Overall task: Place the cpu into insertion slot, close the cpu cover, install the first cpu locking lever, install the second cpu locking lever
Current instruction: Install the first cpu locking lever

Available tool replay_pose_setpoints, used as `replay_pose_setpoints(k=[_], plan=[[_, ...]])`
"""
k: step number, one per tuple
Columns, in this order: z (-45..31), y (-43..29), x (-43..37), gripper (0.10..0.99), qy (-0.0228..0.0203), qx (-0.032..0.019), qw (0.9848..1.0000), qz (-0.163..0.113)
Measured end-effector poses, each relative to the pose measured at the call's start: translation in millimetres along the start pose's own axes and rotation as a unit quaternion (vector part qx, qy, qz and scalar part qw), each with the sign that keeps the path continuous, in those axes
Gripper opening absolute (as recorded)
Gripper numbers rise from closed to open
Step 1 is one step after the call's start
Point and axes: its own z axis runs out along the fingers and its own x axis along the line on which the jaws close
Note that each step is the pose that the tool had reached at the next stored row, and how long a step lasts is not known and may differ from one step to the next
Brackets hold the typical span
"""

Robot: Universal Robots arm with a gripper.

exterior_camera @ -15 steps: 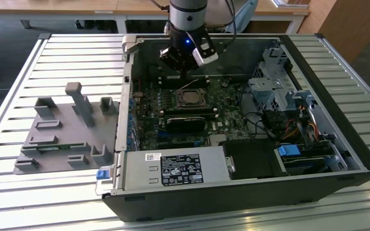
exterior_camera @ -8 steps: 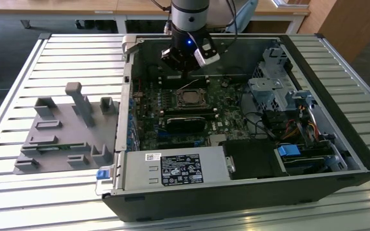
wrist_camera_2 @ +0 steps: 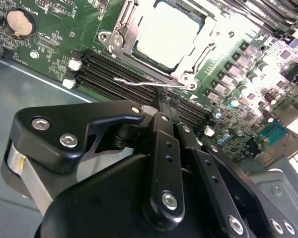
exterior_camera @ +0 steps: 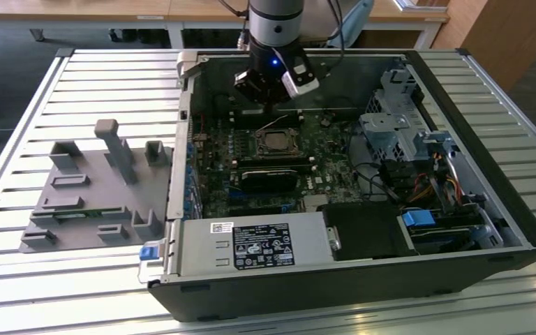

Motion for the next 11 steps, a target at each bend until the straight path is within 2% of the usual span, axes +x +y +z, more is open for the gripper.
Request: replay_pose_setpoints(k=[11], plan=[[6.0, 0.3, -6.7, 0.106, 0.0000, 0.0000, 1.0000, 0.001]])
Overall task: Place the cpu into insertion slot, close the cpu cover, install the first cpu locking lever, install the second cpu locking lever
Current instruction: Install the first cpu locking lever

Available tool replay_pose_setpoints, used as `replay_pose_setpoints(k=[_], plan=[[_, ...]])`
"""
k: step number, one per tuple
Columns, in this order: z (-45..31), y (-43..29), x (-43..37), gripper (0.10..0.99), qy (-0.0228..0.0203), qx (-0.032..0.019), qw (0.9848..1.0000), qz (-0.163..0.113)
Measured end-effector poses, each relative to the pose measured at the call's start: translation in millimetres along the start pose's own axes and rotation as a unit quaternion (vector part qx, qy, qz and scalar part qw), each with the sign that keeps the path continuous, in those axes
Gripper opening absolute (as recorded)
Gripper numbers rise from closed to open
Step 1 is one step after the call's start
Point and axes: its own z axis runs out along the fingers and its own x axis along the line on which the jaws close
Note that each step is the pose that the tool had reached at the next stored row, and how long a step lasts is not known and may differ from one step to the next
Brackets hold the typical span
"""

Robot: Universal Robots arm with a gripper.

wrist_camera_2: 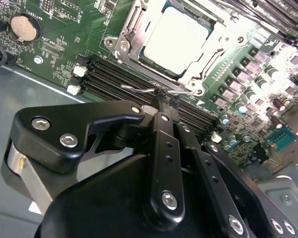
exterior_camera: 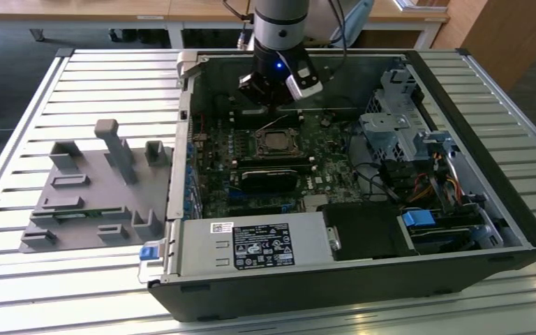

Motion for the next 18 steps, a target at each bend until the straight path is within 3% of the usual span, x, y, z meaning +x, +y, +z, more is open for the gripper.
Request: replay_pose_setpoints(k=[18], plan=[[5.9, 0.7, -8.8, 0.106, -0.0003, -0.0002, 1.0000, 0.003]])
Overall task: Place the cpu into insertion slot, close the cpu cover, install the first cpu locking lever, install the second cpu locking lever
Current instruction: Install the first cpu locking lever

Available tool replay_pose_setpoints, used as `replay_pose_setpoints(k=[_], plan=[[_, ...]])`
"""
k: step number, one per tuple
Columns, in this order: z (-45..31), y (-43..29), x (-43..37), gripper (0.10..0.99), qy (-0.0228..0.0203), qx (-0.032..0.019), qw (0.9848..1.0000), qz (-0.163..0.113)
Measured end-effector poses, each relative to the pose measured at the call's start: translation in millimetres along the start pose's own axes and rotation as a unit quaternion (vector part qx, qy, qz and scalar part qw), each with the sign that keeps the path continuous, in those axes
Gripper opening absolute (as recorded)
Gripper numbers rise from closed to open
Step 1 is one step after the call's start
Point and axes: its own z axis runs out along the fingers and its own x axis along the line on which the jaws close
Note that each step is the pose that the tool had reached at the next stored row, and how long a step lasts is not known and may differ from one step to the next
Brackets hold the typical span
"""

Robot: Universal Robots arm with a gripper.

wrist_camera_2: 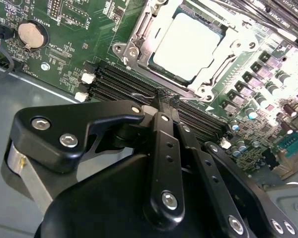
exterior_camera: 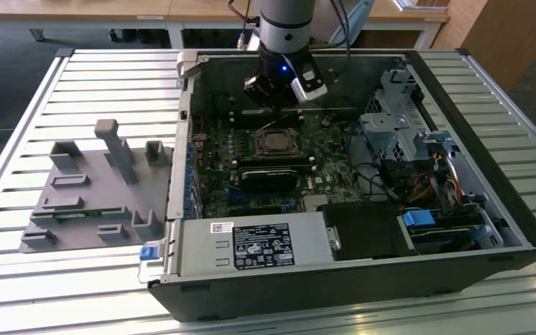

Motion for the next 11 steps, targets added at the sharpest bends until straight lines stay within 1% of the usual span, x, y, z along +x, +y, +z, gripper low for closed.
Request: replay_pose_setpoints(k=[6, 11], plan=[[2.5, 0.8, -2.2, 0.106, 0.0000, 0.0000, 1.0000, 0.000], [5.0, 1.2, -5.6, 0.106, 0.0000, -0.0001, 1.0000, 0.000]])
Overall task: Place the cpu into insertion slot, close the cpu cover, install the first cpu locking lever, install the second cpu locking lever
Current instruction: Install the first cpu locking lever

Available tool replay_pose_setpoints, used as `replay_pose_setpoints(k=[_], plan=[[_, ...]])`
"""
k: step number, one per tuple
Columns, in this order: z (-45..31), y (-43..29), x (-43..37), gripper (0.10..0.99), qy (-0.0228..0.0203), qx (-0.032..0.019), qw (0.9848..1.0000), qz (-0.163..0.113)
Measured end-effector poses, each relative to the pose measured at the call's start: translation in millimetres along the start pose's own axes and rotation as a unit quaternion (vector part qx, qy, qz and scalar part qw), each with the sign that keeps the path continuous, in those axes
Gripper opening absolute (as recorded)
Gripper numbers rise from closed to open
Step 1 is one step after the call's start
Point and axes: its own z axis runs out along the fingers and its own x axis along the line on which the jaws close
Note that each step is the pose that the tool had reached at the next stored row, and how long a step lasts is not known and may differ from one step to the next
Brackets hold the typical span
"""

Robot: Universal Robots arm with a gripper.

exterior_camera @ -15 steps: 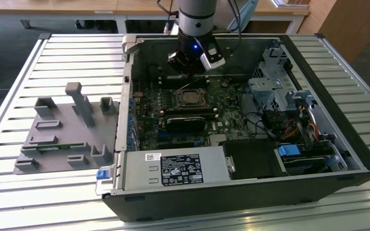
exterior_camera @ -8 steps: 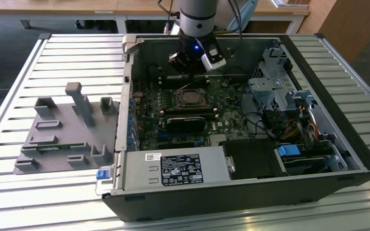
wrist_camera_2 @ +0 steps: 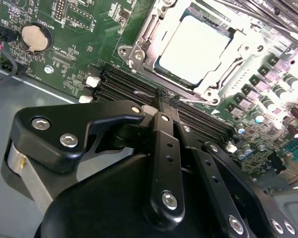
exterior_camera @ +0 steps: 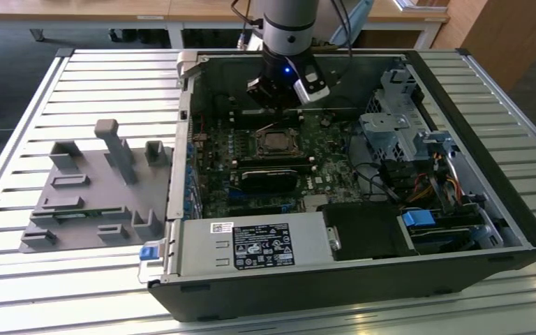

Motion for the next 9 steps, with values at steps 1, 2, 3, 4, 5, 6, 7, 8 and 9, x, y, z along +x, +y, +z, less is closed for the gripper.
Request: replay_pose_setpoints(k=[1, 2, 3, 4, 5, 6, 7, 8, 9], plan=[[0.6, 0.1, -0.5, 0.106, 0.0000, 0.0000, 1.0000, 0.000], [1.3, 0.2, -1.0, 0.106, 0.0000, 0.0001, 1.0000, 0.000], [2.0, 0.3, -1.6, 0.106, 0.0000, 0.0001, 1.0000, 0.000], [2.7, 0.4, -2.3, 0.106, 0.0001, 0.0000, 1.0000, 0.000], [3.3, 0.5, -3.1, 0.106, 0.0001, 0.0000, 1.0000, 0.000], [4.4, 0.6, -4.4, 0.106, 0.0001, 0.0000, 1.0000, 0.000], [5.1, 0.7, -5.1, 0.106, 0.0002, 0.0001, 1.0000, 0.000], [5.8, 0.7, -5.8, 0.106, 0.0002, 0.0001, 1.0000, 0.000], [6.5, 0.8, -6.5, 0.106, 0.0002, 0.0000, 1.0000, 0.000]])
